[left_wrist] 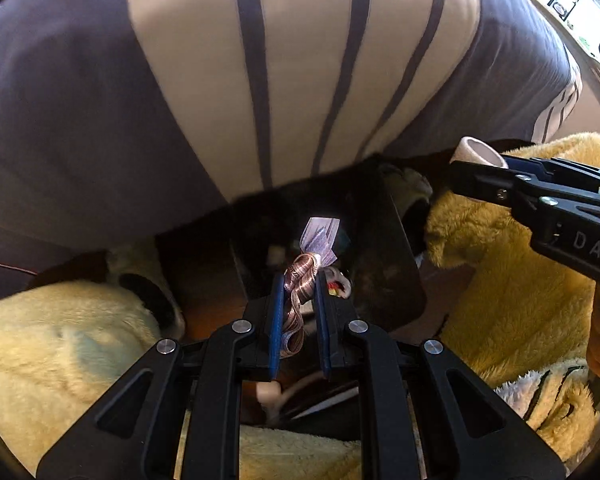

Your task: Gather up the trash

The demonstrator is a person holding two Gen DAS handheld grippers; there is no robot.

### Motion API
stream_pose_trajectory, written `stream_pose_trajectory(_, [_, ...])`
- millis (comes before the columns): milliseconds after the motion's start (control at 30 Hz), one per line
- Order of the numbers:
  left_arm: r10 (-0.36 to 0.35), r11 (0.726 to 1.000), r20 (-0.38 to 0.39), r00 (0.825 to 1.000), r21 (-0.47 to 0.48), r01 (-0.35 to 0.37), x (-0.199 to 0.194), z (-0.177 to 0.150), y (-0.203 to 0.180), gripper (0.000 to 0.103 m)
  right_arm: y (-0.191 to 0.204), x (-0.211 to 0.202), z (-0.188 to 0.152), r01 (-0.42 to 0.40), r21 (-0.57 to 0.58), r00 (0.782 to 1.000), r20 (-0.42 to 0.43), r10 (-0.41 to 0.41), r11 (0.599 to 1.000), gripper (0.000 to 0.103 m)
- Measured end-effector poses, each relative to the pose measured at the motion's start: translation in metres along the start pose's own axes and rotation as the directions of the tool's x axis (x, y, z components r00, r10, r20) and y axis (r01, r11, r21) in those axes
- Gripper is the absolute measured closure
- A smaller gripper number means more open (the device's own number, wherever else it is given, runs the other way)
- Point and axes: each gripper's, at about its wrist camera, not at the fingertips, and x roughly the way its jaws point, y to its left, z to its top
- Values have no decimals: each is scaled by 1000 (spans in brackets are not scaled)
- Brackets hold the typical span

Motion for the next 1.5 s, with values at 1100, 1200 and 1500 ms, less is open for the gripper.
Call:
stream_pose_trajectory(1100, [127,991,175,976,-64,-118,-69,3,13,9,-19,-44,3,82,76,990,109,-90,994,4])
stream_pose_trajectory(1200, [146,989,245,958,-54,-137,-97,5,8,8,-17,-72,6,99,61,977,181,-109,993,4])
stream_pose_trajectory(1500, [178,984,482,858,-94,-152,-186,9,-6,8,-7,-182,8,150,69,863,478,-165,986,4])
